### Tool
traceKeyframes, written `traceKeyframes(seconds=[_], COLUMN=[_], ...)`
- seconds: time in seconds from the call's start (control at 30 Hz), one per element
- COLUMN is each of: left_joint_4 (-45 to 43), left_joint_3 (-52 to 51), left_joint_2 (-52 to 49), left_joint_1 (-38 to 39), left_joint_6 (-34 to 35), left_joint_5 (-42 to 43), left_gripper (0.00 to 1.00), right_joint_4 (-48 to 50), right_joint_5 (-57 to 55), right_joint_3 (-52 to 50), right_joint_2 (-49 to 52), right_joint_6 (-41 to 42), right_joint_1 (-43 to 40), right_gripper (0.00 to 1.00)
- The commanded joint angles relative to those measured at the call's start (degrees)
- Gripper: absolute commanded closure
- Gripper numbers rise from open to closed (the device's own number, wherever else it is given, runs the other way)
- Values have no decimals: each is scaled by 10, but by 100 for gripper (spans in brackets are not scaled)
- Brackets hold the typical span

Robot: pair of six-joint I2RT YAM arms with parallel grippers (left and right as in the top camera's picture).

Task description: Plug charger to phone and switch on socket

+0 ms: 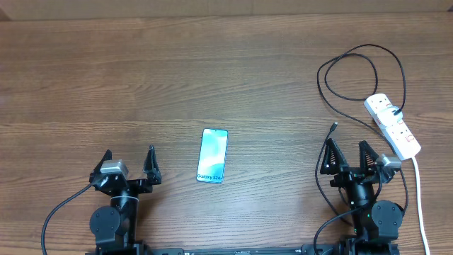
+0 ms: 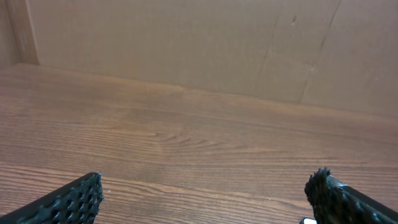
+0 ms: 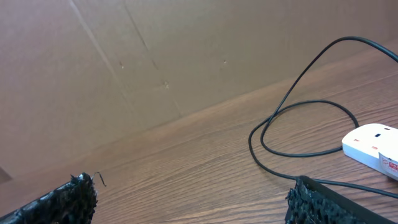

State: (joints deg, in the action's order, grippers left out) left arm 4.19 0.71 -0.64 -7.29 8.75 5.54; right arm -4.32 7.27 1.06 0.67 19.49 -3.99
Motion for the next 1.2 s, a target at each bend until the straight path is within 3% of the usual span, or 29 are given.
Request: traceKeyframes(seconds=[0.0,0.4,0.8,0.97,1.17], left_joint_4=[-3,15,111,111,124], left_joint_3=[-4,10,105,151,263], left_joint_2=[4,4,-12,-64,-205], left_joint_1=[-6,-6,-6,-6,-5], left_joint_6=[-8,3,2,2,0], left_joint_5=[5,94,96,126,144], left_gripper=[0,0,0,0,0], right_joint_4=[3,3,3,3,3], right_joint_5=[1,1,1,1,1], right_joint_3=[-6,-6,-6,-6,-6], right_joint_2=[-5,-5,-5,-5,-5], right_joint_6=[2,2,2,2,2], right_joint_1=[2,2,2,2,2], right_gripper=[0,0,0,0,0])
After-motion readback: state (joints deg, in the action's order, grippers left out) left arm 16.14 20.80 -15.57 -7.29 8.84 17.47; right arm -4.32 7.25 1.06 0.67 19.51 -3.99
